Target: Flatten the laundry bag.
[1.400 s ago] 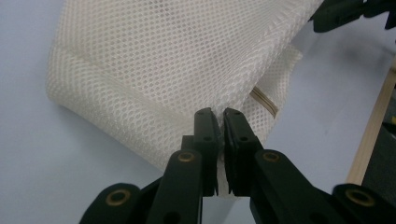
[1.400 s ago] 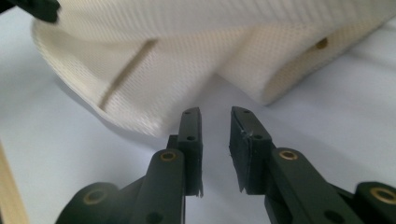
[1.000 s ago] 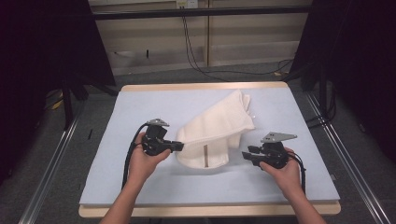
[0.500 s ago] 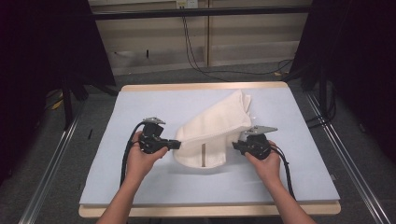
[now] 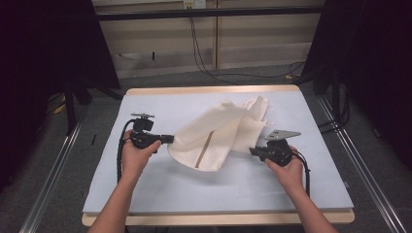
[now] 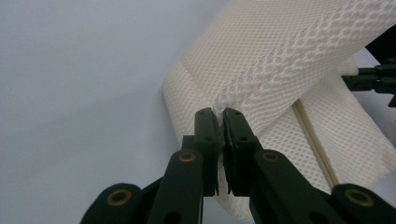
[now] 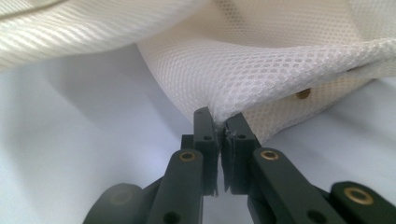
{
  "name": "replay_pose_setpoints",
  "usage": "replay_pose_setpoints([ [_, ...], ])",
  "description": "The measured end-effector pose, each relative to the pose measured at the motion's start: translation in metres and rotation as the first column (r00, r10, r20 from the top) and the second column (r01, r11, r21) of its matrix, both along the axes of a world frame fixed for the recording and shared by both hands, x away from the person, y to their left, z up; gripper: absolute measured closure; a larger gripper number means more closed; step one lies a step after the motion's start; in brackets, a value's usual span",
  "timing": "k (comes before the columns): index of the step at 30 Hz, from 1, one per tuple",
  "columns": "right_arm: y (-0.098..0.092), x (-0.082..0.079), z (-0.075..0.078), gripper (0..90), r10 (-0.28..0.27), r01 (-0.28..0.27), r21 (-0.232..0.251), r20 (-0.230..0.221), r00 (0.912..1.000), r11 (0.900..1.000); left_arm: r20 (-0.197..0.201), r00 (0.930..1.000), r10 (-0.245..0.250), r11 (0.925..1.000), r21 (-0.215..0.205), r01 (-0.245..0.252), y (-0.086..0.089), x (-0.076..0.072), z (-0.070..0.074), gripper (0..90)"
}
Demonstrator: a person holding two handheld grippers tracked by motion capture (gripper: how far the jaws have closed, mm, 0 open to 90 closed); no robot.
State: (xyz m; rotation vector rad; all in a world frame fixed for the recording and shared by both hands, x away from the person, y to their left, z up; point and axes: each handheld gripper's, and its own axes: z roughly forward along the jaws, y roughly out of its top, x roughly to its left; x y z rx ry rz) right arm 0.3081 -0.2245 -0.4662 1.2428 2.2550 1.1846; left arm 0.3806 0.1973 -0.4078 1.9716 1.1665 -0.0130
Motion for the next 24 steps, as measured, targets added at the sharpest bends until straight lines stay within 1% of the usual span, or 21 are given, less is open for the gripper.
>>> replay_pose_setpoints([
  [2, -0.004, -0.001, 0.000, 85.5, -0.001, 0.001, 0.000, -0.005, 1.0000, 1.000, -0.004, 0.9997, 0.024, 0.9997, 0.004, -0.024, 0.005, 0.004, -0.001, 85.3],
  [3, -0.004, -0.001, 0.000, 85.5, -0.001, 0.001, 0.000, -0.005, 1.0000, 1.000, -0.004, 0.9997, 0.024, 0.9997, 0.004, -0.024, 0.005, 0.004, -0.001, 85.3],
  [4, -0.008, -0.002, 0.000, 85.5, 0.003, -0.003, -0.002, -0.005, 1.0000, 1.000, -0.014, 0.9990, 0.043, 0.9991, 0.000, -0.043, 0.009, 0.009, -0.003, 85.4],
  [8, -0.014, -0.004, -0.001, 85.4, 0.004, -0.004, -0.003, -0.003, 1.0000, 1.000, -0.034, 0.9969, 0.071, 0.9975, 0.005, -0.071, 0.017, 0.016, -0.009, 85.5],
  [9, -0.015, -0.004, -0.001, 85.4, 0.004, -0.004, -0.002, -0.006, 1.0000, 1.000, -0.036, 0.9962, 0.079, 0.9969, 0.008, -0.078, 0.019, 0.017, -0.011, 85.5],
  [10, -0.016, -0.004, -0.001, 85.5, 0.004, -0.004, -0.003, -0.007, 1.0000, 1.000, -0.042, 0.9948, 0.093, 0.9957, 0.001, -0.093, 0.020, 0.018, -0.012, 85.6],
  [11, -0.017, -0.004, -0.001, 85.4, 0.009, -0.009, -0.005, -0.005, 0.9999, 1.000, -0.046, 0.9950, 0.089, 0.9960, 0.008, -0.089, 0.023, 0.019, -0.013, 85.6],
  [12, -0.018, -0.005, 0.000, 85.5, 0.005, -0.005, -0.006, -0.004, 1.0000, 1.000, -0.041, 0.9941, 0.100, 0.9949, 0.010, -0.100, 0.024, 0.020, -0.013, 85.6],
  [14, -0.020, -0.005, 0.001, 85.3, 0.006, -0.006, -0.006, 0.003, 1.0000, 1.000, -0.047, 0.9920, 0.117, 0.9931, 0.002, -0.117, 0.027, 0.021, -0.015, 85.8],
  [16, -0.022, -0.005, 0.002, 85.3, -0.001, 0.002, -0.012, 0.004, 1.0000, 1.000, -0.041, 0.9918, 0.121, 0.9925, 0.021, -0.121, 0.032, 0.022, -0.017, 85.8],
  [17, -0.023, -0.004, 0.002, 85.3, -0.003, 0.003, -0.010, 0.003, 1.0000, 1.000, -0.048, 0.9913, 0.123, 0.9923, 0.022, -0.122, 0.036, 0.023, -0.019, 85.9],
  [18, -0.024, -0.004, 0.002, 85.3, -0.010, 0.010, -0.014, 0.001, 1.0000, 1.000, -0.053, 0.9892, 0.137, 0.9906, 0.018, -0.136, 0.037, 0.023, -0.020, 85.9],
  [20, -0.026, -0.004, 0.002, 85.3, -0.011, 0.011, -0.025, 0.007, 0.9999, 1.000, -0.049, 0.9892, 0.138, 0.9897, 0.044, -0.136, 0.041, 0.024, -0.023, 86.1],
  [21, -0.027, -0.004, 0.002, 85.3, -0.011, 0.012, -0.027, 0.010, 0.9999, 1.000, -0.053, 0.9861, 0.158, 0.9871, 0.035, -0.156, 0.042, 0.024, -0.024, 86.1],
  [22, -0.028, -0.004, 0.002, 85.2, -0.018, 0.019, -0.028, 0.012, 0.9998, 0.999, -0.053, 0.9864, 0.156, 0.9867, 0.057, -0.153, 0.044, 0.025, -0.025, 86.1],
  [23, -0.029, -0.004, 0.002, 85.2, -0.023, 0.023, -0.033, 0.011, 0.9997, 0.999, -0.053, 0.9864, 0.156, 0.9867, 0.057, -0.153, 0.044, 0.025, -0.025, 86.2],
  [24, -0.030, -0.003, 0.002, 85.2, -0.024, 0.025, -0.036, 0.013, 0.9996, 0.999, -0.059, 0.9843, 0.166, 0.9851, 0.055, -0.163, 0.046, 0.026, -0.027, 86.1],
])
